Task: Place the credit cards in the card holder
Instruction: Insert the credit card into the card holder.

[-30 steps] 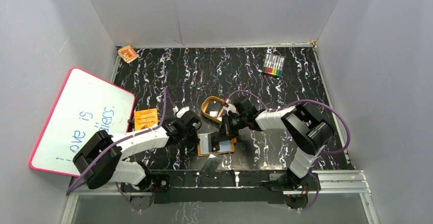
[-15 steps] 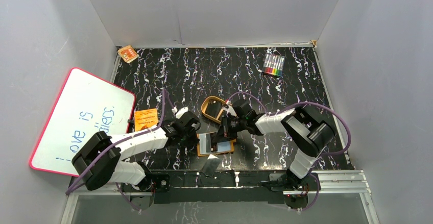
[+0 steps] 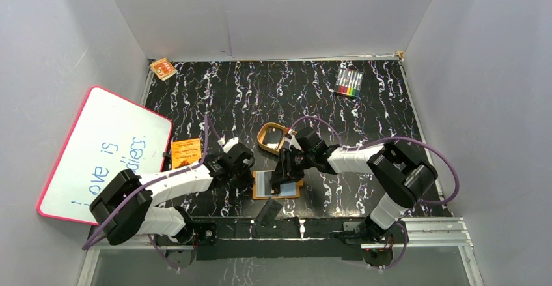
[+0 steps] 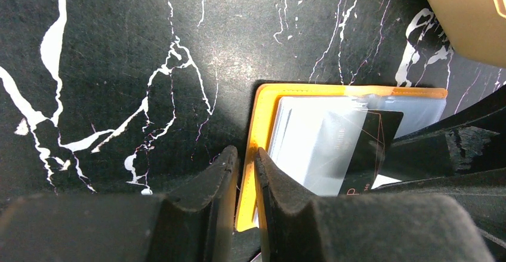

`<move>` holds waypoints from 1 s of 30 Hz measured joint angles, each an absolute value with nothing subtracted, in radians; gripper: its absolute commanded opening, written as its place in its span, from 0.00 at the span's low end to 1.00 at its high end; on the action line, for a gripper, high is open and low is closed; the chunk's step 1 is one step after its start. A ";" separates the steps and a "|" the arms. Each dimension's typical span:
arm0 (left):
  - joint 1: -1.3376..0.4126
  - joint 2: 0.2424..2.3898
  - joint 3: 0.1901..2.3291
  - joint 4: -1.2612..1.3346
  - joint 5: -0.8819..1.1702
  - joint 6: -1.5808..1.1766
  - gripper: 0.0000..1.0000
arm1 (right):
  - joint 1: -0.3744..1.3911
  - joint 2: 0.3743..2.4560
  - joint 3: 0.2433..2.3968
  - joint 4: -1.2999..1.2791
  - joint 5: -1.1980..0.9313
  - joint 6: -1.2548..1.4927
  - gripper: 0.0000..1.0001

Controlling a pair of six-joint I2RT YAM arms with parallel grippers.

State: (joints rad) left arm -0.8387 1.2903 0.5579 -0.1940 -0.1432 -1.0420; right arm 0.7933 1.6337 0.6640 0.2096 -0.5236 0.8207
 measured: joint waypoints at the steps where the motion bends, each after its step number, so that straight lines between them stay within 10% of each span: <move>1: -0.839 1.288 0.556 -0.194 -0.143 -1.043 0.17 | 0.793 1.628 0.665 0.193 -0.518 0.815 0.51; 30: -0.839 1.288 0.538 -0.153 -0.107 -1.039 0.10 | 0.794 1.629 0.709 0.060 -0.480 0.801 0.39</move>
